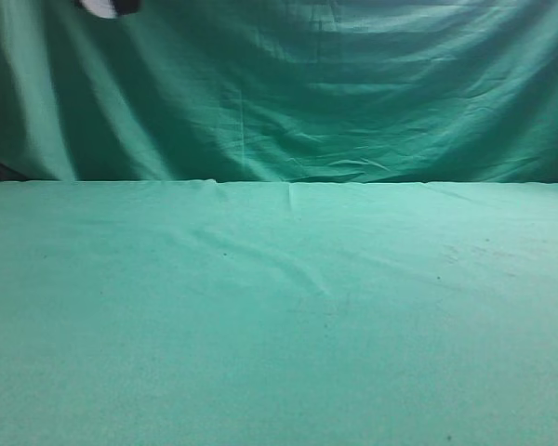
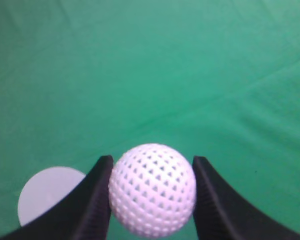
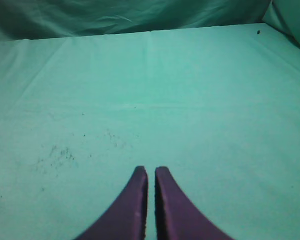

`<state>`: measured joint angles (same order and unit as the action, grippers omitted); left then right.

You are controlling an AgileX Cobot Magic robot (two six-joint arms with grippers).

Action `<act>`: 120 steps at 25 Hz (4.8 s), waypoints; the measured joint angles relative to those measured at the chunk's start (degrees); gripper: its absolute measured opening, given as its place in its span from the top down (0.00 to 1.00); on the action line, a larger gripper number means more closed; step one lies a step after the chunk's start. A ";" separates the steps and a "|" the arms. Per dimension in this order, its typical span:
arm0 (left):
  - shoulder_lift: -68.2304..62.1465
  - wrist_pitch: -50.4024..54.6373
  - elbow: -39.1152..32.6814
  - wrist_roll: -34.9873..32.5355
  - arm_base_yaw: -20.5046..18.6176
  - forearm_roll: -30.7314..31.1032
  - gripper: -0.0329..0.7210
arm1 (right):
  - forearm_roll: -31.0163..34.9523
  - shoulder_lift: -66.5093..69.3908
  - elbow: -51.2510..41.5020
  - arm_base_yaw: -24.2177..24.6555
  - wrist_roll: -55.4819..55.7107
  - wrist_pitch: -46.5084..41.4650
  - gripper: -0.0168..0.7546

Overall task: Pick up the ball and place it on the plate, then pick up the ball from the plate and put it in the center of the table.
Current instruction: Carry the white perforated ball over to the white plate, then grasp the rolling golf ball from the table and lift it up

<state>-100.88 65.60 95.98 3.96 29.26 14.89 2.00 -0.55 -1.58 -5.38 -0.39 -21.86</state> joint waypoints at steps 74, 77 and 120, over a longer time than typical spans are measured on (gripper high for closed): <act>3.33 -31.87 -35.50 -6.80 -35.13 -8.99 0.53 | 9.01 41.84 31.66 0.00 -16.98 -23.04 0.91; 2.78 -32.59 -35.35 -7.50 -35.13 -11.86 0.35 | 9.01 42.10 31.91 0.00 -17.24 -22.54 0.91; 56.83 -23.36 -42.46 -29.10 -14.82 -36.02 0.96 | -1.80 52.50 40.66 -13.70 -8.50 -36.42 0.91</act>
<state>-44.05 42.24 53.51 -25.14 14.44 -21.12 0.20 51.95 39.08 -19.08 -8.89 -58.28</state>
